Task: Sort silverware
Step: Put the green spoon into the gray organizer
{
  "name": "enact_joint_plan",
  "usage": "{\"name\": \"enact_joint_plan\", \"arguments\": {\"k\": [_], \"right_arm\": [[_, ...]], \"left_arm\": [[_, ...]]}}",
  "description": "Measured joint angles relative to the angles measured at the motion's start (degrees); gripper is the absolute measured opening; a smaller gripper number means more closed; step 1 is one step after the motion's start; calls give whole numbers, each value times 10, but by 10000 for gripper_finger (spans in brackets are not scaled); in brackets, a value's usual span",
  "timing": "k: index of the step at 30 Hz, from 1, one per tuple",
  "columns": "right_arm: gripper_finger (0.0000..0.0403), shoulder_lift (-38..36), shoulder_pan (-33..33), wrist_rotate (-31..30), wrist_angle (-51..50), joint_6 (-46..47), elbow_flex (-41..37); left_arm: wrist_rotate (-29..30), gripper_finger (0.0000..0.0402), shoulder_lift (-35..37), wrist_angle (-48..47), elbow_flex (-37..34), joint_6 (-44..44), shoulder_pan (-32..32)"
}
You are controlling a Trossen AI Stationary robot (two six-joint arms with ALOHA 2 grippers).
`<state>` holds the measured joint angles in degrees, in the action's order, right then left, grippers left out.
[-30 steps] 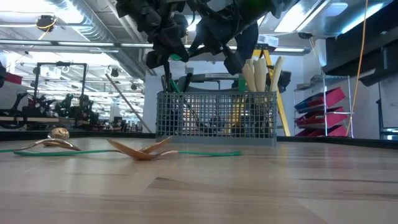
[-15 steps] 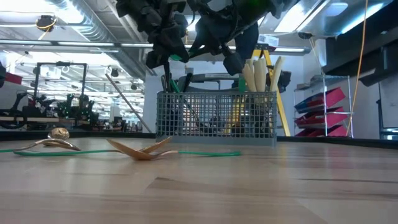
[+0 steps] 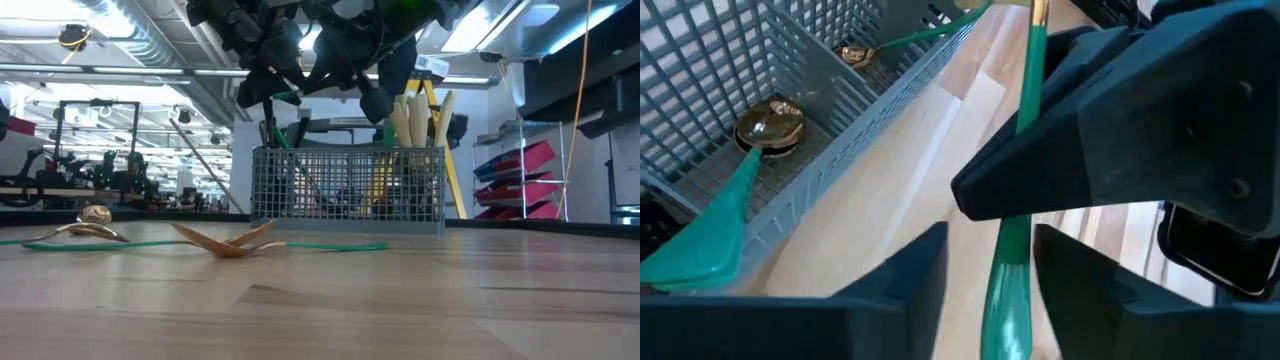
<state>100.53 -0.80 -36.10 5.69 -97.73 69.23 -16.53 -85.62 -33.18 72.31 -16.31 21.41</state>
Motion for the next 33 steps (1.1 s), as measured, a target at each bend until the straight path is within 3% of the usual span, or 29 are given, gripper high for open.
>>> {"name": "enact_joint_plan", "arguments": {"k": [7, 13, 21, 26, 33], "right_arm": [[2, 0, 5, -2, 4, 31, 0], [1, -2, 45, 48, 12, 150, 0], [0, -2, 68, 152, 127, 301, 1], [0, -3, 81, 215, 206, 480, 1], [0, -1, 115, 260, 248, 715, 0]], "left_arm": [[32, 188, 20, -32, 0, 42, 14], [60, 196, 78, -69, 0, 59, 38], [81, 196, 190, -73, 0, 59, 49], [99, 196, 271, -78, 0, 58, 34], [170, 196, 363, -75, -29, 75, -50]]}}
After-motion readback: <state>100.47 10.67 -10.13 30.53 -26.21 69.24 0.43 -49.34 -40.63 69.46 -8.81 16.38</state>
